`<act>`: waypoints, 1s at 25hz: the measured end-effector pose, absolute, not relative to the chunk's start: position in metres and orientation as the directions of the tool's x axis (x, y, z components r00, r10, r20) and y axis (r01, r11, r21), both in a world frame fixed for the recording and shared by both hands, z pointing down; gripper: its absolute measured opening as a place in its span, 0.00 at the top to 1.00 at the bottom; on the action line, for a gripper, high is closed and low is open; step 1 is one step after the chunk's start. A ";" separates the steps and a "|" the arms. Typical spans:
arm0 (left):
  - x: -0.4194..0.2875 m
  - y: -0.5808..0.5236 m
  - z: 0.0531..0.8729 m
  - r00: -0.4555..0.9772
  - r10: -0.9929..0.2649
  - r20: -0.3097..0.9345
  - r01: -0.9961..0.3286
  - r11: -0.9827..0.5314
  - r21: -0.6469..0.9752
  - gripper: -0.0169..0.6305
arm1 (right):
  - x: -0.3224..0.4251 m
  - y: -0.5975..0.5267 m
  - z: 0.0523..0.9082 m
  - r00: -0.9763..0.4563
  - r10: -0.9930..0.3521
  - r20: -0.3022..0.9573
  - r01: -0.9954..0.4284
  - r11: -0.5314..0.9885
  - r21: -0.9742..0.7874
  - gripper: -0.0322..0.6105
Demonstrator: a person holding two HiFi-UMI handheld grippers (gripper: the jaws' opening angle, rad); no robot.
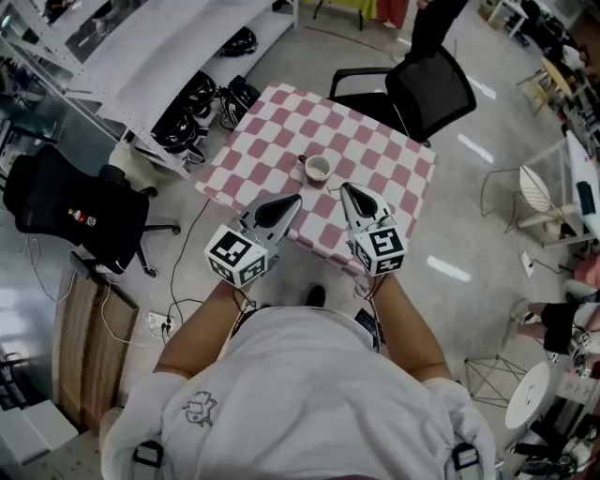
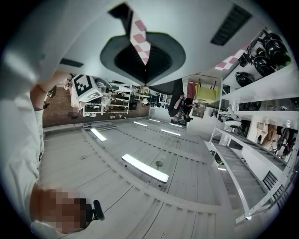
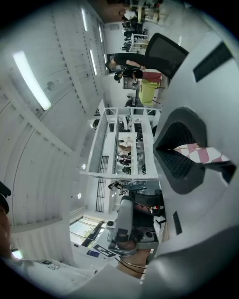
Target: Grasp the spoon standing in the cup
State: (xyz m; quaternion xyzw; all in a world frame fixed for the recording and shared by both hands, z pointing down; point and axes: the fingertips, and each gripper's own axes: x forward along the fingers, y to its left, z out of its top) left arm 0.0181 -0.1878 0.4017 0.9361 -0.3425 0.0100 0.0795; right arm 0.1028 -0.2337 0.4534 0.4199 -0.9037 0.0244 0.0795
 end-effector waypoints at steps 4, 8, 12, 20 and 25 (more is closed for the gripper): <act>0.000 -0.172 0.397 0.783 -0.619 0.063 -0.621 -0.770 0.146 0.95 | 0.089 -0.215 0.447 -0.610 -0.775 0.165 -0.784 0.621 0.021 0.90; -0.022 -0.146 0.393 0.799 -0.599 0.060 -0.600 -0.787 0.143 0.95 | 0.070 -0.188 0.440 -0.590 -0.791 0.161 -0.797 0.602 0.037 0.90; -0.041 -0.116 0.390 0.821 -0.568 0.060 -0.571 -0.809 0.139 0.95 | 0.054 -0.155 0.432 -0.558 -0.817 0.149 -0.822 0.569 0.040 0.90; -0.063 -0.059 0.405 0.870 -0.487 0.072 -0.492 -0.856 0.161 0.95 | 0.034 -0.091 0.439 -0.505 -0.848 0.159 -0.860 0.511 -0.007 0.90; -0.057 -0.039 0.404 0.887 -0.457 0.064 -0.461 -0.870 0.173 0.95 | 0.032 -0.066 0.434 -0.499 -0.851 0.160 -0.864 0.504 -0.012 0.90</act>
